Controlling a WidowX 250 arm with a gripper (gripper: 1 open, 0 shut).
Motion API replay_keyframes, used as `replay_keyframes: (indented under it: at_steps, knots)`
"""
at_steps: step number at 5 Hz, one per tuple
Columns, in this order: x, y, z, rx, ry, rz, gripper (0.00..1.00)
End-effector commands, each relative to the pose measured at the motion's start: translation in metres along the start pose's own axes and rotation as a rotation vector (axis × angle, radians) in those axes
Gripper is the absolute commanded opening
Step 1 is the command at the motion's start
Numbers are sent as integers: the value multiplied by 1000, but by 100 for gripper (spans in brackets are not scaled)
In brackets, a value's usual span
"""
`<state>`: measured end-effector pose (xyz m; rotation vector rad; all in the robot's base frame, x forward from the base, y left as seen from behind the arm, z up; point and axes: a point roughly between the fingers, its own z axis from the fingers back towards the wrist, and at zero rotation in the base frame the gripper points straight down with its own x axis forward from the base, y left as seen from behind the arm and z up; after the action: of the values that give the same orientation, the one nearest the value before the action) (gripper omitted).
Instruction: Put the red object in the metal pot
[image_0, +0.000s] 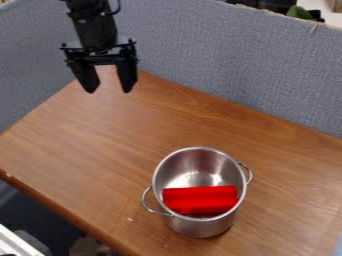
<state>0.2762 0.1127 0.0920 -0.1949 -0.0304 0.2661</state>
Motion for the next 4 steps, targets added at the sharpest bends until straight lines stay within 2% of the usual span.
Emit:
replay_keyframes:
  at_steps: [1,2,3,4]
  knots:
    - [28,36,1,4,-41,34,100]
    - [43,46,-5,-4,-36,62,100]
    - [40,46,-23,-6,-30,123,100]
    - [33,21,-37,25,-18,185,100]
